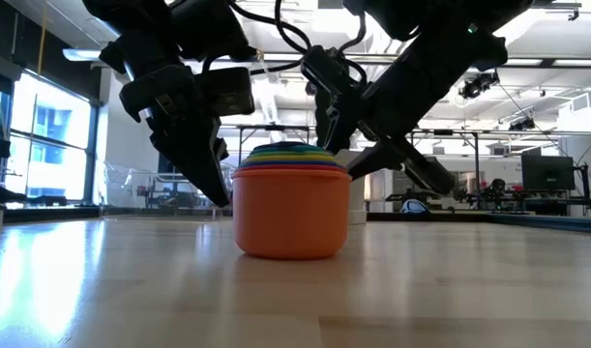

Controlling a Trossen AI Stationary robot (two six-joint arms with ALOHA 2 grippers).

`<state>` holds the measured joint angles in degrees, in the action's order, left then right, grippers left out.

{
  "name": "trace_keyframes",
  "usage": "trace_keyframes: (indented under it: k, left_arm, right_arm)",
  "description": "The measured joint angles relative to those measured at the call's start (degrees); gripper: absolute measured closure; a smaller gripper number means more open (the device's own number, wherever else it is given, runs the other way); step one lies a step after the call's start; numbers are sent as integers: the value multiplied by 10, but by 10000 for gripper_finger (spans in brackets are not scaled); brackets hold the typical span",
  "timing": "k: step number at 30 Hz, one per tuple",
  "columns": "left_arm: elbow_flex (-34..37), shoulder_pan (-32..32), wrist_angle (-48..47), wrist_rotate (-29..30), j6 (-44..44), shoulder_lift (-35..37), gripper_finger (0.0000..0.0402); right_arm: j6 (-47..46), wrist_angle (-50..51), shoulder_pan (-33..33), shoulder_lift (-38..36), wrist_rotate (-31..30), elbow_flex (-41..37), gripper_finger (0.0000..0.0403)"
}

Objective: Nest measuring cups in basket
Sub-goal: Put the nested measuring cups into the transparent bin

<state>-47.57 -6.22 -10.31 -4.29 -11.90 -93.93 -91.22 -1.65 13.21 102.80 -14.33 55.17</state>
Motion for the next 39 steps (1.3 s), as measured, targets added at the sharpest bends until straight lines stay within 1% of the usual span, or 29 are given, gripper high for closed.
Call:
trace_keyframes:
  k: [7,12,18,23,26,31,36,39]
  left_arm:
    - [0,0,7,0,0,0,359]
    - [0,0,16,0,0,0,359]
    - [0,0,27,0,0,0,359]
    - [0,0,28,0,0,0,359]
    - [0,0,28,0,0,0,359]
    - [0,0,23,1,-1,0,359]
    - [0,0,4,1,-10,4,359]
    - [0,0,-3,1,-11,10,359]
  right_arm:
    - [1,-10,0,0,13,0,336]
    - [17,-40,0,0,24,0,336]
    - [17,-40,0,0,30,0,336]
    - [28,-53,0,0,55,0,336]
    - [37,-51,0,0,58,0,336]
    - [40,-28,-1,0,43,0,336]
    - [32,2,0,0,62,-1,336]
    - [28,4,1,0,64,-1,336]
